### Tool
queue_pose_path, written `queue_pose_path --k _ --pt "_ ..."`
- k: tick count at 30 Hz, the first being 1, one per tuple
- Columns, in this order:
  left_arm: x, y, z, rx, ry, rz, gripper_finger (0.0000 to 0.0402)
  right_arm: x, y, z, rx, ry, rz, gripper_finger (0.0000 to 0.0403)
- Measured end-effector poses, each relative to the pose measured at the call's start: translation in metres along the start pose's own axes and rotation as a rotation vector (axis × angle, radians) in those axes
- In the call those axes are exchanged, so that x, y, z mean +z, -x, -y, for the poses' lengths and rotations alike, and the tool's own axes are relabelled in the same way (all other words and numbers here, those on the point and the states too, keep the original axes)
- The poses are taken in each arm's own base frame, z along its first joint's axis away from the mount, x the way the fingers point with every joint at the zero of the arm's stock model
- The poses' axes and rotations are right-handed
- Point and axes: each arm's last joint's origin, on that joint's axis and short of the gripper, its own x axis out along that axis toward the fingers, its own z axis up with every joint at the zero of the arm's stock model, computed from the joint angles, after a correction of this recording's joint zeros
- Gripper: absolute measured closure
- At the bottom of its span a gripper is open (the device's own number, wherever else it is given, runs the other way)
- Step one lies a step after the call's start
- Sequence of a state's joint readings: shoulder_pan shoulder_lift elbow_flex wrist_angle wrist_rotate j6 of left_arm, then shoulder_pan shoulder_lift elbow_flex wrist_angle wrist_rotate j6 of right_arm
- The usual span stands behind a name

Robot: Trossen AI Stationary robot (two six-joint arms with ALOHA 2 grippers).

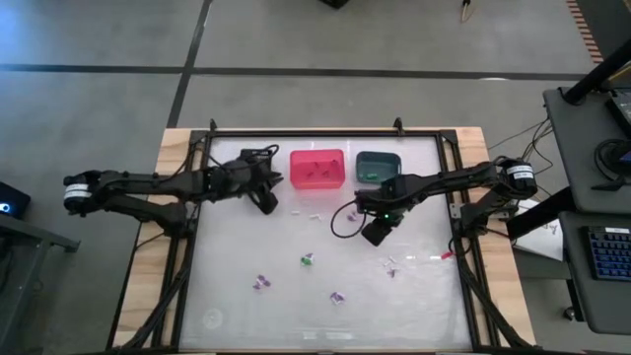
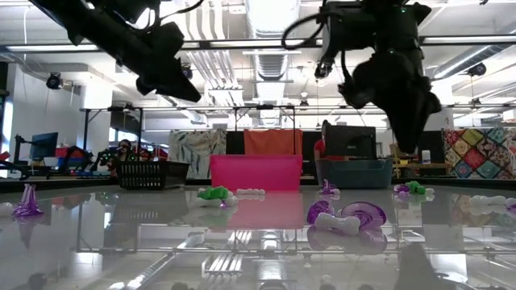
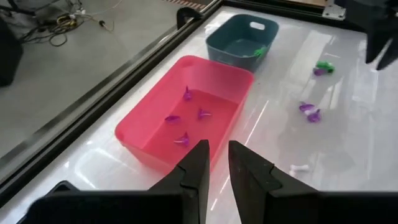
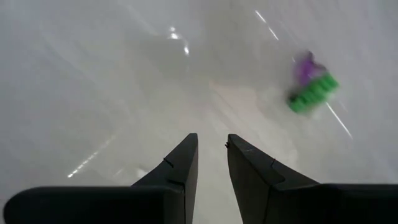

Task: Sort Halloween decoration
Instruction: Put the green skeleton toy into the blue bin

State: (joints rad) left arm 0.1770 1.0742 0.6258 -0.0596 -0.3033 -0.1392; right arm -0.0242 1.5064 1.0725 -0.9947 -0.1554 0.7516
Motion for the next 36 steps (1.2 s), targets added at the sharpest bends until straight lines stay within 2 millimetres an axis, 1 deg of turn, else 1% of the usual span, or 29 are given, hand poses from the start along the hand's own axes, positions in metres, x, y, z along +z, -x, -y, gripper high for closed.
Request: queue_pose_path --k 8,12,21,30,36 --pt "0.001 0.005 0.007 -0.035 -0.028 0.014 0.0358 -0.003 0.001 0.009 -0.103 -0.045 -0.024 0.0326" --pt "0.002 0.01 0.011 -0.054 -0.05 0.029 0.0358 0.001 0.002 0.016 -0.134 -0.076 -0.009 0.0326" --pt "0.003 0.013 0.01 -0.057 -0.073 0.035 0.0358 0.013 0.002 0.033 -0.19 -0.143 0.051 0.0326" --pt "0.002 0.013 0.01 -0.056 -0.075 0.029 0.0358 0.009 -0.017 0.043 -0.206 -0.195 0.054 0.0326" --pt "0.002 0.013 0.01 -0.056 -0.074 0.03 0.0358 0.009 -0.031 0.045 -0.17 -0.196 0.096 0.0326"
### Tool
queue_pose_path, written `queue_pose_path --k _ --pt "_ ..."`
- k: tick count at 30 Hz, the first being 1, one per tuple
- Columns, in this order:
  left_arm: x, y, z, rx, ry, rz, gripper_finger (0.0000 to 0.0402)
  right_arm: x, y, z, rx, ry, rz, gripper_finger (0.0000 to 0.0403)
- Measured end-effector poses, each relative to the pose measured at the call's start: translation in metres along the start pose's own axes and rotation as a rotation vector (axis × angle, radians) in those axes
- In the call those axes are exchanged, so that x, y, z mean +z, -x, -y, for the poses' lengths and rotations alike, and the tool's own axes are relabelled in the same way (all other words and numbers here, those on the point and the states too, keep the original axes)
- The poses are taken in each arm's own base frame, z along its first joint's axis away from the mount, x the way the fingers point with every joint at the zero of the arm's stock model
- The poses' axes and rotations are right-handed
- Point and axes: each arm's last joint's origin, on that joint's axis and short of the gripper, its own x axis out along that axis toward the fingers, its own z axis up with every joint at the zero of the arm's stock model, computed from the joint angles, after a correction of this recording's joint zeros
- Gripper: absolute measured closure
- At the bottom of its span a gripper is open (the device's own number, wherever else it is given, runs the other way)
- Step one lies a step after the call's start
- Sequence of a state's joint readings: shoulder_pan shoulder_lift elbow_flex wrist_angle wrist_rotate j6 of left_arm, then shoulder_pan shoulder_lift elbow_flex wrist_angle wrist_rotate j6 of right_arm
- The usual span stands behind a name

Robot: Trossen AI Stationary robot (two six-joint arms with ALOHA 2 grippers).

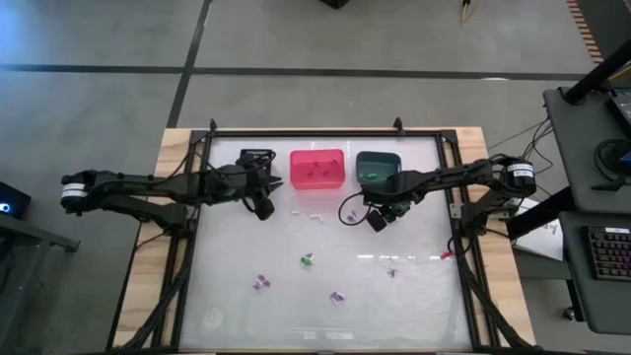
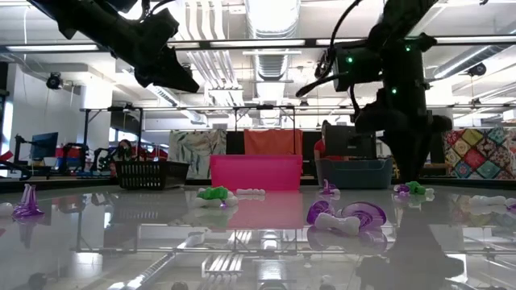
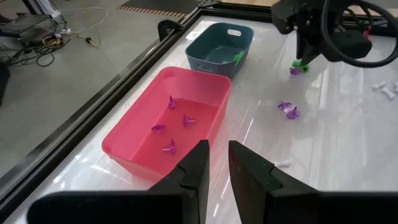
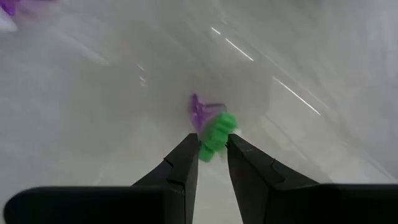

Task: Sort Halloween decoration
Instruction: Put the green skeleton toy into the blue bin

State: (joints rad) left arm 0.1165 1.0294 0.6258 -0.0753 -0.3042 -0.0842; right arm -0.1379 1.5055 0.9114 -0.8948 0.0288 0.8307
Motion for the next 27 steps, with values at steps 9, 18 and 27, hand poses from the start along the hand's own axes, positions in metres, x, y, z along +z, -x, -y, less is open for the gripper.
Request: queue_pose_path --k 9,18,27 --pt "0.0001 0.0 0.0 0.0 0.006 0.001 0.0358 -0.0027 -0.0094 0.0036 -0.014 -0.03 0.019 0.0326" --pt "0.0001 0.0 0.0 0.0 0.011 0.001 0.0358 -0.0022 -0.0114 0.0033 -0.008 -0.023 0.031 0.0332" --pt "0.0001 0.0 0.0 0.0 0.011 0.001 0.0358 -0.0015 -0.0114 0.0027 -0.004 -0.011 0.04 0.0385"
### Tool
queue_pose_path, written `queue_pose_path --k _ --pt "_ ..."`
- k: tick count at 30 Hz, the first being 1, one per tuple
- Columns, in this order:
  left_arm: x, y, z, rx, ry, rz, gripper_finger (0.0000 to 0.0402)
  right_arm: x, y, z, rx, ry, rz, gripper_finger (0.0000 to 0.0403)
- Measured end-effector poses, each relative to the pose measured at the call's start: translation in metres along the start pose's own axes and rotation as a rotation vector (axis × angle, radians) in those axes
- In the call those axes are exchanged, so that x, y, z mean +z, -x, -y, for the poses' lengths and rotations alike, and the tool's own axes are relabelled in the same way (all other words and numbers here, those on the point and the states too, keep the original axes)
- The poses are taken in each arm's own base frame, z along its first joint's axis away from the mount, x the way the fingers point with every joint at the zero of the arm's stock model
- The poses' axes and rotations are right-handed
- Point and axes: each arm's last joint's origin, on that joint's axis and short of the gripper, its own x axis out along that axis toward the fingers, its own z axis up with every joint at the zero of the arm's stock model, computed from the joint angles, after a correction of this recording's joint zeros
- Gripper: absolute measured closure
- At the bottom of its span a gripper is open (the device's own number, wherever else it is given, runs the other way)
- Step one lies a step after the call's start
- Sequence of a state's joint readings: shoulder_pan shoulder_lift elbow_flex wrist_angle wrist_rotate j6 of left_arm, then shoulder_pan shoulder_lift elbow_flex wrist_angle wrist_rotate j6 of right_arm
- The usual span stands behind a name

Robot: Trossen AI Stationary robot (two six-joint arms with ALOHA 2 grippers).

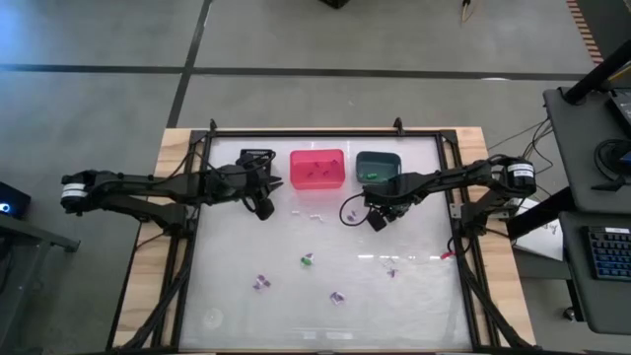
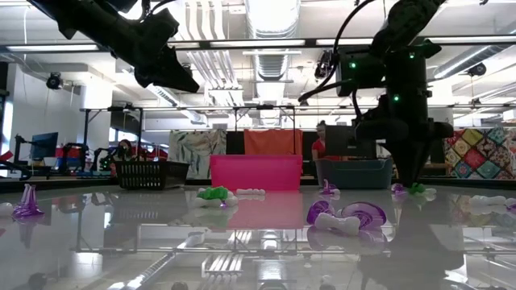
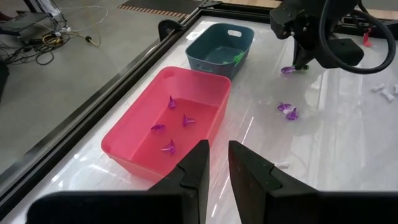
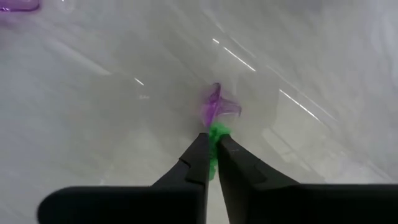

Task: Sort Halloween decoration
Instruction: Put the green skeleton toy into the blue bin

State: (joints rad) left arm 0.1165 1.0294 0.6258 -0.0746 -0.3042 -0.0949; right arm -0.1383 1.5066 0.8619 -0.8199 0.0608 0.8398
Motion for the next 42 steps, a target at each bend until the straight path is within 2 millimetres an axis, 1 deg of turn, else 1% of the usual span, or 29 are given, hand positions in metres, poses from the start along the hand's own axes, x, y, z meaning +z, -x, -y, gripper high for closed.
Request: queue_pose_path --k 5,8,17,19,21,24,27,31,37,39,42 --pt "0.0 0.0 0.0 0.0 0.0 0.0 0.0358 0.0 0.0 0.0 0.003 0.002 0.003 0.0393" --pt "0.0 0.0 0.0 0.0 0.0 0.0 0.0358 0.0 0.005 0.0 0.017 0.001 0.015 0.0394" --pt "0.0 0.0 0.0 0.0 0.0 0.0 0.0358 0.003 0.043 0.0 0.14 0.014 0.153 0.0394" --pt "0.0 0.0 0.0 0.0 0.0 0.0 0.0358 0.002 0.049 0.002 0.155 0.013 0.167 0.0394" --pt "0.0 0.0 0.0 0.0 0.0 0.001 0.0358 0.0 0.051 0.004 0.149 0.014 0.162 0.0394" --pt "0.0 0.0 0.0 0.0 0.0 0.001 0.0358 -0.002 0.046 0.004 0.119 0.039 0.129 0.0393" --pt "0.0 0.0 0.0 0.0 0.001 0.004 0.0358 -0.003 0.036 0.001 0.127 0.084 0.051 0.0382" --pt "0.001 0.0 0.0 -0.001 0.002 0.006 0.0358 -0.002 0.02 -0.004 0.105 0.12 -0.021 0.0345" --pt "0.001 0.0 0.0 -0.001 0.013 0.007 0.0358 0.001 0.0 -0.008 0.015 0.147 -0.057 0.0283" --pt "0.001 0.0 0.0 -0.001 0.015 0.007 0.0358 0.001 -0.005 -0.008 -0.005 0.154 -0.067 0.0271" --pt "0.001 0.0 0.0 -0.001 0.021 0.007 0.0358 0.001 -0.008 -0.009 -0.006 0.158 -0.076 0.0267"
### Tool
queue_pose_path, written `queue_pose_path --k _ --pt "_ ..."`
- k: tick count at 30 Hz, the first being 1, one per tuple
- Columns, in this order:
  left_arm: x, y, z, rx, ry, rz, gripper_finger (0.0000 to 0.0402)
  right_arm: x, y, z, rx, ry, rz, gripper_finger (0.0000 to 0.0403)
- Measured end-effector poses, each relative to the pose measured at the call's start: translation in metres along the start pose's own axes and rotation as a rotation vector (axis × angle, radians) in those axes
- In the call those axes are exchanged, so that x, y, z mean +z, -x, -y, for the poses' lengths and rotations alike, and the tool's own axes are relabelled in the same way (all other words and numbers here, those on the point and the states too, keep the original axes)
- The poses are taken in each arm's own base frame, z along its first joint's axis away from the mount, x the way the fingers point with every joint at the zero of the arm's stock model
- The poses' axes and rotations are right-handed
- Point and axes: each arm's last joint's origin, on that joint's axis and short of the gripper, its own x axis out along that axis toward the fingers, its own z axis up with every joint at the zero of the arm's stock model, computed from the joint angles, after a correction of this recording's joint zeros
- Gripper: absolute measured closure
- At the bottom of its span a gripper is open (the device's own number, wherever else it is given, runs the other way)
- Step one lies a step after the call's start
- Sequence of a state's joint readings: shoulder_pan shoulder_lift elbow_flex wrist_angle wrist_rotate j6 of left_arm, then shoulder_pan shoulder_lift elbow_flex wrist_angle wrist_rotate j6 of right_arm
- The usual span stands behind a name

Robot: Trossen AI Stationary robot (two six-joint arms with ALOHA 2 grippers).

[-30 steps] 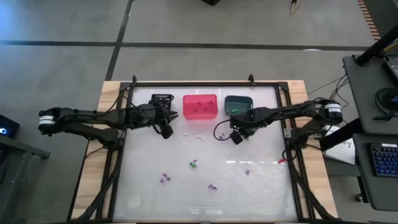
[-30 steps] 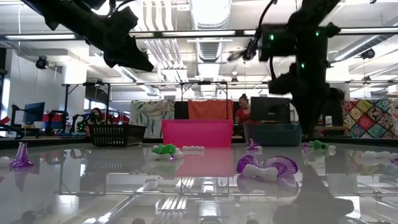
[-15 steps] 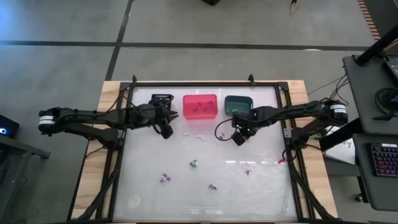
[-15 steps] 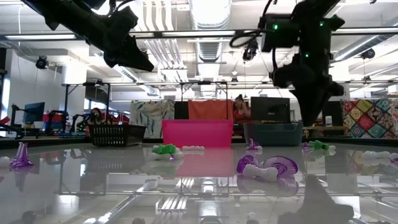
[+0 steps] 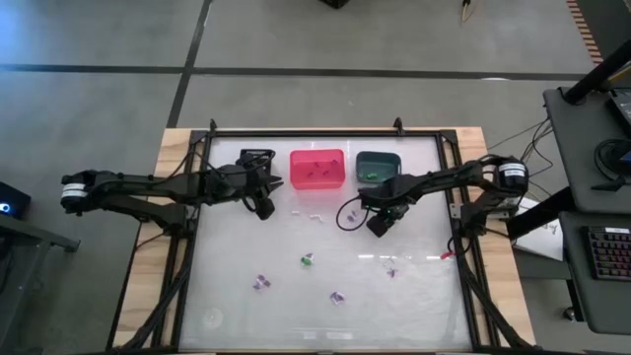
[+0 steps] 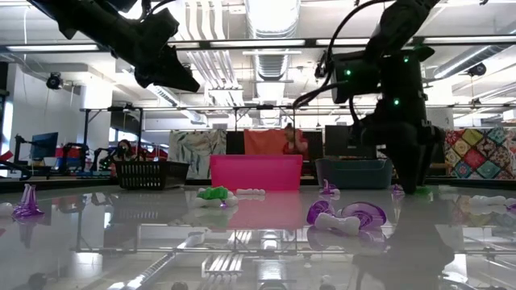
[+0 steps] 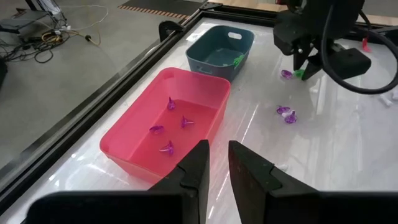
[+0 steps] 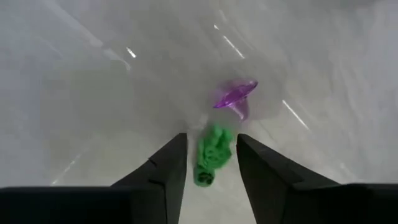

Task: Sort Halloween decoration
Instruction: Put the green skeleton toy into the blue bin

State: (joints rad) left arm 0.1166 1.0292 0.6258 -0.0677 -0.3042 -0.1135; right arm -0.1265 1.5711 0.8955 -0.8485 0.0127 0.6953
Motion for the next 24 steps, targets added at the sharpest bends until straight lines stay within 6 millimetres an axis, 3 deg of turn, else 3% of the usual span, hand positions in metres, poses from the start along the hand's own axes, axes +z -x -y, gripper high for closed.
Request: queue_pose_path --k 8,17,24 --pt "0.0 0.0 0.0 0.0 0.004 0.002 0.0358 0.0 0.002 0.001 -0.011 0.005 0.022 0.0281" --pt "0.0 0.0 0.0 0.0 0.012 0.002 0.0358 0.001 0.002 0.0 -0.004 0.016 0.033 0.0385" --pt "0.0 0.0 0.0 0.0 0.026 0.0 0.0358 -0.003 0.019 0.003 0.049 0.033 0.073 0.039"
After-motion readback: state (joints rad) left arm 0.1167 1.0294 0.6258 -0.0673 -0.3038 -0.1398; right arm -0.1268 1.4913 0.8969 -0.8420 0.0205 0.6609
